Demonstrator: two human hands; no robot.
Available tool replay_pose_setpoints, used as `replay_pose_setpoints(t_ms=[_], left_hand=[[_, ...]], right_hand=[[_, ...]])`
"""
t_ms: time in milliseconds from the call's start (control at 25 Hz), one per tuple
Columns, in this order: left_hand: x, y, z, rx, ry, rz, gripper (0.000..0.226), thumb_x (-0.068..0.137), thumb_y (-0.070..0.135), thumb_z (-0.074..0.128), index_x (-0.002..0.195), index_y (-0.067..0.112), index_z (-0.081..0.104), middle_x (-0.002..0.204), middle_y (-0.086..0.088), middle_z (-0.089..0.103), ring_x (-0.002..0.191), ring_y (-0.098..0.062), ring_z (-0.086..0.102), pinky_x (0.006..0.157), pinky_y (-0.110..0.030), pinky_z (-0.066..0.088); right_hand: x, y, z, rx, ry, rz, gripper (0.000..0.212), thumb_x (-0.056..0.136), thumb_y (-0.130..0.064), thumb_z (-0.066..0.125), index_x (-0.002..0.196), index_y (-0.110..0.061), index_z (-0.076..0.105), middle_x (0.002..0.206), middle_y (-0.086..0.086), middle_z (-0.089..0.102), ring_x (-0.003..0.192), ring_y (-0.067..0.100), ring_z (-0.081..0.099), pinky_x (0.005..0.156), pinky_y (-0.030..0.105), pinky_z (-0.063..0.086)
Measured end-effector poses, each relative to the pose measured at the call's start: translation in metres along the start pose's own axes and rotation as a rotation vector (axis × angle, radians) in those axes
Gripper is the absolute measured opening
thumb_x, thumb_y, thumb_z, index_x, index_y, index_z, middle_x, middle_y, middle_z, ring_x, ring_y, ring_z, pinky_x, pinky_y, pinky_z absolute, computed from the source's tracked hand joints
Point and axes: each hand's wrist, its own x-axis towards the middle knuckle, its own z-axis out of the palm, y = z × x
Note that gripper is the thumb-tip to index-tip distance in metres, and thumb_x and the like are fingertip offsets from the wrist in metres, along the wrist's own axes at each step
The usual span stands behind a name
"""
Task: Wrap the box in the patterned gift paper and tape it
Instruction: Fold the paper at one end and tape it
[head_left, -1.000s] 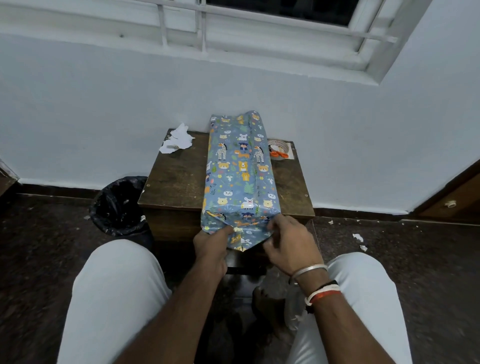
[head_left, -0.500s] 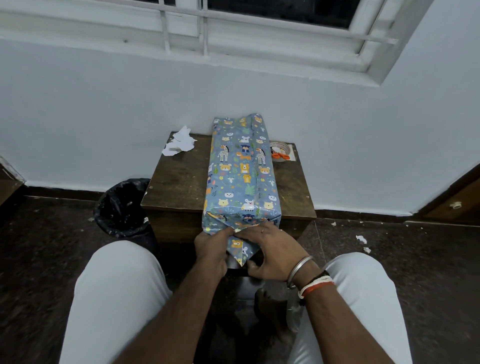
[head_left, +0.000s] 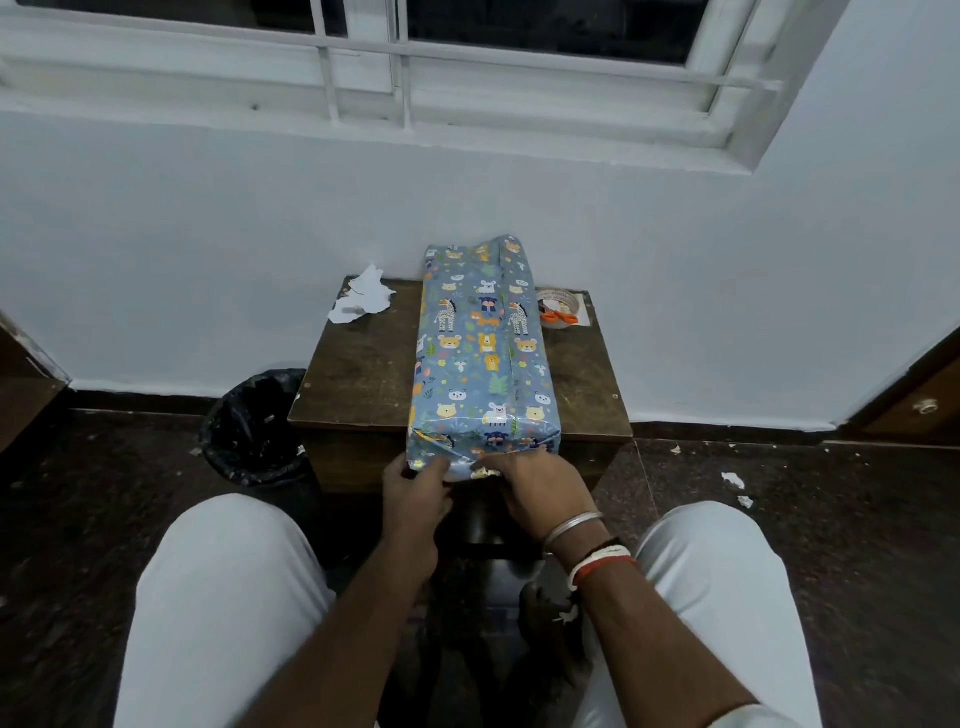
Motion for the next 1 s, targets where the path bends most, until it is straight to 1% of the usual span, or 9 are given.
replay_pose_setpoints(t_ms=[120,200,240,320,400,520,640,760,1000], left_hand=[[-0.006,0.011,-0.021,0.315,0.181,0.253,0.03,0.09,0.017,0.069,0.114,0.02,0.052,0.104,-0.008,0.063,0.092,-0.024,0.063,0.084,-0.043,0.053],[-0.008,0.016,-0.032,0.695,0.091,0.616,0.022,0.082,0.011,0.073,0.096,0.026,0.064,0.095,-0.001,0.068,0.087,-0.018,0.066,0.082,-0.038,0.056],[-0.009,0.016,-0.035,0.837,0.018,0.789,0.027,0.077,0.007,0.075,0.095,0.027,0.069,0.097,0.004,0.07,0.089,-0.012,0.066,0.083,-0.031,0.055],[-0.01,0.02,-0.036,0.993,-0.099,0.94,0.037,0.073,0.009,0.081,0.104,0.028,0.076,0.105,0.011,0.073,0.096,-0.005,0.066,0.087,-0.019,0.05],[-0.008,0.024,-0.032,1.106,-0.109,0.991,0.039,0.075,0.025,0.086,0.112,0.032,0.077,0.107,0.012,0.076,0.098,-0.007,0.069,0.085,-0.019,0.05],[-0.002,0.025,-0.024,1.275,-0.035,1.045,0.027,0.085,0.049,0.076,0.109,0.038,0.077,0.092,0.01,0.078,0.085,-0.015,0.071,0.066,-0.025,0.048],[0.006,0.027,-0.02,1.286,-0.018,1.031,0.023,0.091,0.052,0.068,0.1,0.033,0.079,0.081,0.006,0.076,0.077,-0.02,0.07,0.059,-0.026,0.037],[0.012,0.028,-0.021,1.266,-0.08,0.959,0.024,0.092,0.052,0.067,0.094,0.03,0.078,0.08,0.005,0.074,0.078,-0.02,0.069,0.061,-0.027,0.039],[0.009,0.039,-0.018,1.071,-0.221,0.751,0.014,0.084,0.052,0.076,0.092,0.04,0.079,0.079,0.024,0.074,0.08,0.01,0.067,0.072,-0.022,0.051]], right_hand=[[0.003,0.002,-0.001,0.042,0.08,-0.003,0.036,0.098,-0.025,0.057,0.131,-0.037,0.066,0.116,0.006,0.074,0.109,0.034,0.068,0.082,0.043,0.057],[0.005,0.004,0.0,0.042,0.092,0.002,0.031,0.1,-0.029,0.056,0.128,-0.034,0.068,0.113,0.008,0.074,0.106,0.035,0.068,0.08,0.044,0.056],[0.006,0.005,0.001,0.039,0.09,-0.002,0.03,0.1,-0.03,0.056,0.128,-0.031,0.069,0.113,0.009,0.074,0.106,0.036,0.068,0.08,0.044,0.056],[0.009,0.006,0.002,0.019,0.075,-0.001,0.03,0.103,-0.031,0.054,0.128,-0.028,0.068,0.115,0.011,0.073,0.108,0.038,0.067,0.081,0.045,0.055],[0.013,0.008,0.001,-0.007,0.05,0.009,0.03,0.104,-0.033,0.051,0.13,-0.029,0.066,0.118,0.01,0.071,0.11,0.037,0.066,0.083,0.044,0.055],[0.014,0.009,-0.001,0.03,0.05,0.021,0.03,0.104,-0.037,0.051,0.13,-0.032,0.065,0.12,0.009,0.071,0.11,0.036,0.066,0.084,0.044,0.055],[0.009,0.011,-0.001,0.166,0.1,0.023,0.032,0.102,-0.046,0.053,0.124,-0.029,0.068,0.114,0.007,0.074,0.108,0.035,0.066,0.083,0.041,0.053],[0.001,0.015,-0.001,0.416,0.155,0.017,0.031,0.097,-0.053,0.057,0.112,-0.029,0.07,0.105,-0.003,0.076,0.102,0.025,0.069,0.08,0.037,0.053],[0.004,0.018,-0.002,0.634,0.183,0.094,0.03,0.093,-0.049,0.06,0.087,-0.023,0.074,0.081,-0.005,0.072,0.079,0.01,0.066,0.077,0.04,0.053]])
